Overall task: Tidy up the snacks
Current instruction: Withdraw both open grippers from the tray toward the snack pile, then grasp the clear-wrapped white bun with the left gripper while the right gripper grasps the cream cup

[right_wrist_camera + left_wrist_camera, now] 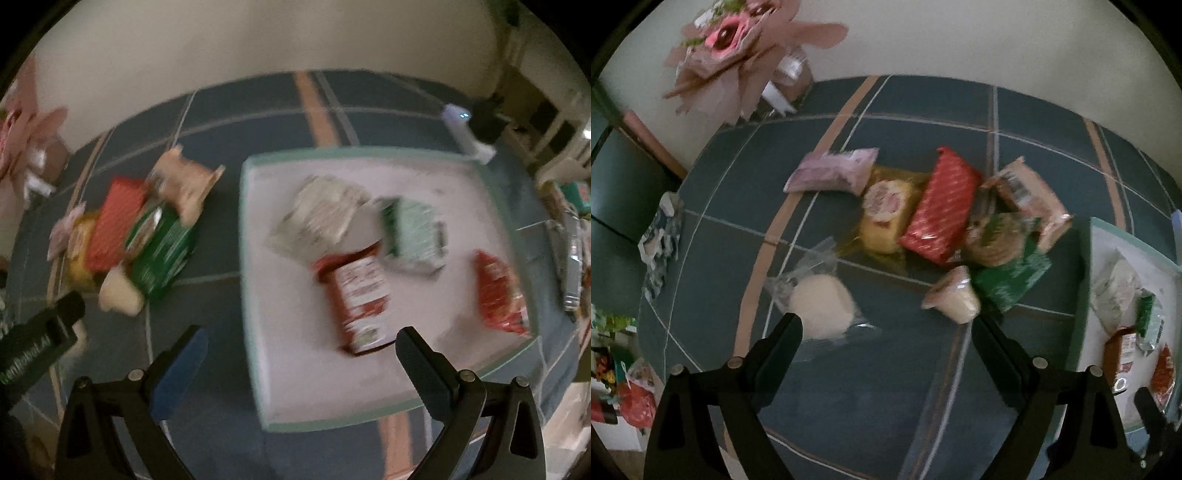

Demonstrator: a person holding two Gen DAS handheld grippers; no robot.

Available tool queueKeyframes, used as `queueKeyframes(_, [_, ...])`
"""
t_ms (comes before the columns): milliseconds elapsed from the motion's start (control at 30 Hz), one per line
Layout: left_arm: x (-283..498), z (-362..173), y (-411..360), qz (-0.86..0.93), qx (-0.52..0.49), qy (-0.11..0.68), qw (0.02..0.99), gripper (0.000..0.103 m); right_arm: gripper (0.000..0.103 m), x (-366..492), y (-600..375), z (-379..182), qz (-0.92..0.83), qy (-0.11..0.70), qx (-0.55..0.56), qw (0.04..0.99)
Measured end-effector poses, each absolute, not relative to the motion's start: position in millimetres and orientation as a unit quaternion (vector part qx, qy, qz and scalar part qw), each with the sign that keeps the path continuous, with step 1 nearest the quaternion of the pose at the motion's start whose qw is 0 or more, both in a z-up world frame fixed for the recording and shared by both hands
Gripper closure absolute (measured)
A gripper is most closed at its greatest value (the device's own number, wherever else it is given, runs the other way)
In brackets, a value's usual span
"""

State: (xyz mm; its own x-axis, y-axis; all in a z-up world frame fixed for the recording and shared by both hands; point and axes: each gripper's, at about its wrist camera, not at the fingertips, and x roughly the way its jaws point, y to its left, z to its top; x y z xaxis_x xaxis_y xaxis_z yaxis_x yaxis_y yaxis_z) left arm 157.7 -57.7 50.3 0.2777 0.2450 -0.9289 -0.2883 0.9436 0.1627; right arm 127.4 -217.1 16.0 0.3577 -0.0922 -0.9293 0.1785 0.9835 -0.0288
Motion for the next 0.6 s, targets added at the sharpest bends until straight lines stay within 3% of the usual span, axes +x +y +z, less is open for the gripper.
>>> queueKeyframes(600, [142, 52, 57, 0.252, -0.155, 0.544, 0.785, 0.010, 0.000, 140, -133, 8, 0.008, 0.551, 0.020, 0.835])
